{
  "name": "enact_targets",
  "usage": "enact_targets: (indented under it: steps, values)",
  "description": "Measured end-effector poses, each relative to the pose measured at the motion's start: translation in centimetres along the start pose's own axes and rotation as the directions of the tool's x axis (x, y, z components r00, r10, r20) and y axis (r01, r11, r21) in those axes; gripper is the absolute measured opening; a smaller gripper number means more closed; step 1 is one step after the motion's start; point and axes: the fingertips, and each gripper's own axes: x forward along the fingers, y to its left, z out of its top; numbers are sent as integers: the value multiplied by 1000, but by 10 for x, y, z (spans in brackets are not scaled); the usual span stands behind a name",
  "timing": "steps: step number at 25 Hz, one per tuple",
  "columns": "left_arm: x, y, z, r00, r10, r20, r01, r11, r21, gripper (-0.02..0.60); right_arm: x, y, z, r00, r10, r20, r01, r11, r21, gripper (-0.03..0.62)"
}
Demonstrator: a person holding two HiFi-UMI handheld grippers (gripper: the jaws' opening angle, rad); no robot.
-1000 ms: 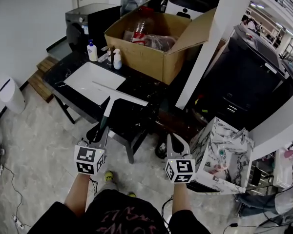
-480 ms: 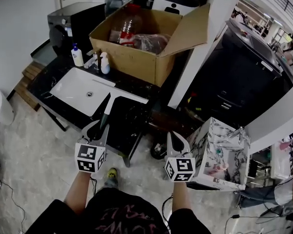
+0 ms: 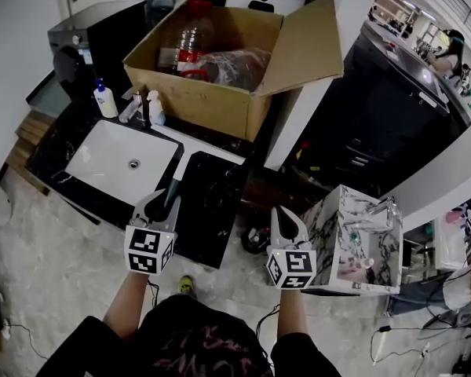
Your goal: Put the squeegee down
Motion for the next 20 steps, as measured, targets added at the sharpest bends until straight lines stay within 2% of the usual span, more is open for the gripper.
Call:
enact_targets:
  steps: [11, 20]
  values:
    - [36, 42, 5, 995, -97, 4, 97, 995, 7, 98, 31, 14, 2, 994, -106, -16, 106, 994, -3, 3]
    - [51, 50, -3, 992, -124, -14, 124, 992, -7, 98, 39, 14, -3, 991, -129, -42, 129, 992, -5, 3]
